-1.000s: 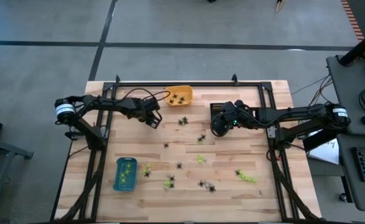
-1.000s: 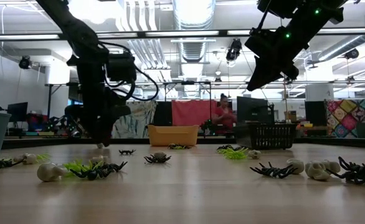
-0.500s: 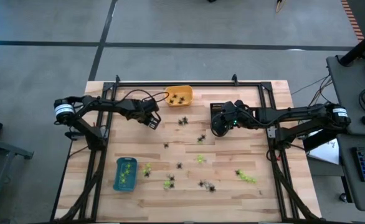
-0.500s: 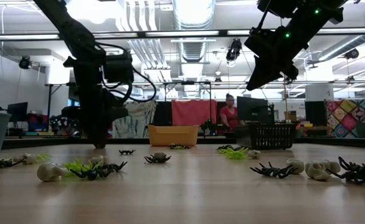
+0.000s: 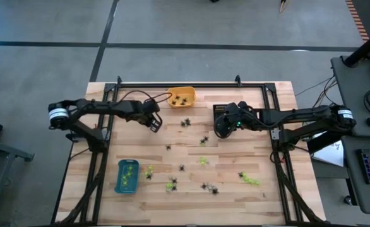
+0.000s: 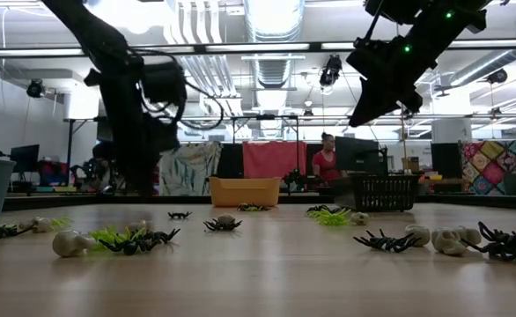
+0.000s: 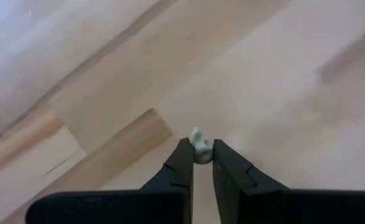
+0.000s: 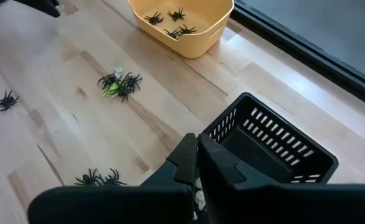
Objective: Sort Halloween decoration
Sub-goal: Put the white skull toy into the black bin
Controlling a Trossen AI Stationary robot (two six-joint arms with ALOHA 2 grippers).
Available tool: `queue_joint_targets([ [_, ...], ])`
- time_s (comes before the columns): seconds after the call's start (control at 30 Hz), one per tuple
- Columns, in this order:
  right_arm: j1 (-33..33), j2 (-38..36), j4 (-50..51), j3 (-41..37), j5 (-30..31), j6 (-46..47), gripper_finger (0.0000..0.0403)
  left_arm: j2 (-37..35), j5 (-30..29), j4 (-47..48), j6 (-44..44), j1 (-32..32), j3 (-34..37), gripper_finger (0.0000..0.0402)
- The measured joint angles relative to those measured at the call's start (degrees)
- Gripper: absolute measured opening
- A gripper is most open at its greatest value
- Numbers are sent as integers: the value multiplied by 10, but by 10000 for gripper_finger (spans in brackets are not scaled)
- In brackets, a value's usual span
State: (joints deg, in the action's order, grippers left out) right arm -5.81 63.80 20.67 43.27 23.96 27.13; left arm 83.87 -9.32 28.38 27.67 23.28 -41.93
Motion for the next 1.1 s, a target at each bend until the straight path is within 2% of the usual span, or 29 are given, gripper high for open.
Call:
queue_joint_targets([
  [0.07, 4, -4, 1, 0, -4, -5, 9, -24, 28, -20, -26, -6, 0, 8],
  [0.17, 16, -11, 0, -3, -5, -15, 9, -57, 114, -88, -84, -15, 0, 8],
  [0.3, 47, -23, -4, -18, -4, -23, 9, -68, 222, -271, -141, -24, 5, 8],
  [0.43, 84, -27, -45, -49, -4, -30, 9, -31, 278, -480, -168, -34, 5, 8],
  [0.53, 110, -27, -112, -76, -4, -64, 9, 21, 326, -637, -177, -36, 0, 8],
  [0.6, 124, -27, -161, -91, -5, -91, 9, 67, 340, -707, -172, -36, -21, 8],
  [0.67, 135, -27, -203, -101, -5, -118, 9, 114, 342, -739, -160, -36, -52, 8],
  [0.77, 144, -27, -235, -104, -6, -149, 9, 183, 340, -735, -144, -36, -111, 8],
  [0.93, 145, -31, -237, -101, -30, -162, 9, 276, 340, -737, -122, -36, -196, 8],
  [1.1, 146, -35, -240, -101, -32, -166, 9, 339, 339, -714, -119, -36, -256, 8],
])
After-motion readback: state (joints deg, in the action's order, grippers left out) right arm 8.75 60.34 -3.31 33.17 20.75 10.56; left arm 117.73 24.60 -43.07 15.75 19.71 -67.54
